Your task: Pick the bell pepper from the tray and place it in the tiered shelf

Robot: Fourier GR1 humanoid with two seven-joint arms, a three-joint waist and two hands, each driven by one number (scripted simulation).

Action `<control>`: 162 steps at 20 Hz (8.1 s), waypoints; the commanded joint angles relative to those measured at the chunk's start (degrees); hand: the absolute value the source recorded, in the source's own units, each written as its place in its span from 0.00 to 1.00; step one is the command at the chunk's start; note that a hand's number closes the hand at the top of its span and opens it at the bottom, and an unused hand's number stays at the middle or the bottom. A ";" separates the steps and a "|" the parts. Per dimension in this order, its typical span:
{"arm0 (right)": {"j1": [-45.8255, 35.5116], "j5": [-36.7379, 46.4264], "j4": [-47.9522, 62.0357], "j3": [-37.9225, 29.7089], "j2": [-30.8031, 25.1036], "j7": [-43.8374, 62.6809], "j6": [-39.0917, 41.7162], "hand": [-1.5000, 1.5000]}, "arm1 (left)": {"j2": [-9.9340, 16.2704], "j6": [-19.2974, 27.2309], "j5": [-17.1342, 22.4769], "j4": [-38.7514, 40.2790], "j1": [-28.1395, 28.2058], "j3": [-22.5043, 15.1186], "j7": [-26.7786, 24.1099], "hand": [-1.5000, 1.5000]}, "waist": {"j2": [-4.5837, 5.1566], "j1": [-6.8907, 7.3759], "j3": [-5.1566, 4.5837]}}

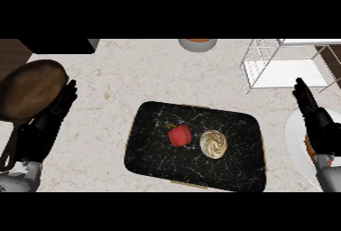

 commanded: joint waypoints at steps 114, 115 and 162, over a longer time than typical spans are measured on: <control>-19.79 54.01 0.36 37.65 26.92 58.46 8.40 0.00 | -24.11 -9.91 -13.83 6.82 0.32 7.97 -8.82 0.50 | 1.07 -0.17 -1.86; -15.99 56.75 -0.87 36.45 26.92 55.03 8.54 0.00 | -22.36 -10.73 -12.47 9.58 -5.31 11.37 -5.38 0.50 | 1.09 -0.59 -1.86; -18.68 63.64 -48.31 11.50 23.91 65.92 23.66 1.00 | -23.87 -12.20 -13.62 8.24 -2.60 11.79 -7.08 0.50 | 0.93 -0.82 -1.90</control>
